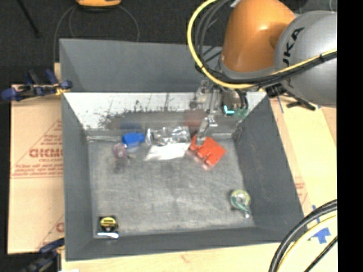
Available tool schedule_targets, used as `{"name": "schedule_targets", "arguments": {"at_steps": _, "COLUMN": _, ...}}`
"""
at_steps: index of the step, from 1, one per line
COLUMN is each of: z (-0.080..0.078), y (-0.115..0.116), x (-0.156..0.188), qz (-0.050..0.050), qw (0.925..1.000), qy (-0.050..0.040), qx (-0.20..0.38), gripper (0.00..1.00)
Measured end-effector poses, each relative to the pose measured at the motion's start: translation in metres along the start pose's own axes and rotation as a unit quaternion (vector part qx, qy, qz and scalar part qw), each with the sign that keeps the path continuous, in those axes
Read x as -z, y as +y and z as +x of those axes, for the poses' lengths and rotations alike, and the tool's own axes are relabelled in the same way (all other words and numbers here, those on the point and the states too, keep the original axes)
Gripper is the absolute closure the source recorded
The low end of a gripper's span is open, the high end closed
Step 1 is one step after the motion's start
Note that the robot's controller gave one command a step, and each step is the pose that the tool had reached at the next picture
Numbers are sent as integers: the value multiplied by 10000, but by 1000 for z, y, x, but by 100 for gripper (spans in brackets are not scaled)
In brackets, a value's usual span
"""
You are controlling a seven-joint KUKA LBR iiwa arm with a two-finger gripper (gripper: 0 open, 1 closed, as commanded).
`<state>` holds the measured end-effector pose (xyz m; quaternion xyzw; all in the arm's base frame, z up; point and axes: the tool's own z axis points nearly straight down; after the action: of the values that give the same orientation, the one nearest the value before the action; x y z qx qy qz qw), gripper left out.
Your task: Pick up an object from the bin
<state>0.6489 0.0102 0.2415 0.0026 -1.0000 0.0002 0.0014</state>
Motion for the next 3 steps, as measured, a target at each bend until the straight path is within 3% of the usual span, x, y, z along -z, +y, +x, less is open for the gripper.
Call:
{"name": "schedule_targets", "arguments": {"at_steps": 1, "z": -4, "y": 19, "x": -121, "qz": 14, "qw": 9994, "qy": -142, "qx": 323, "gripper": 0}}
{"name": "schedule_targets", "arguments": {"at_steps": 2, "z": -5, "y": 9, "x": -128, "qz": -33, "qw": 9991, "qy": -188, "qx": 368, "gripper": 0}}
{"name": "schedule_targets", "arguments": {"at_steps": 3, "z": 1, "y": 10, "x": -120, "qz": -28, "qw": 9994, "qy": -154, "qx": 295, "gripper": 0}}
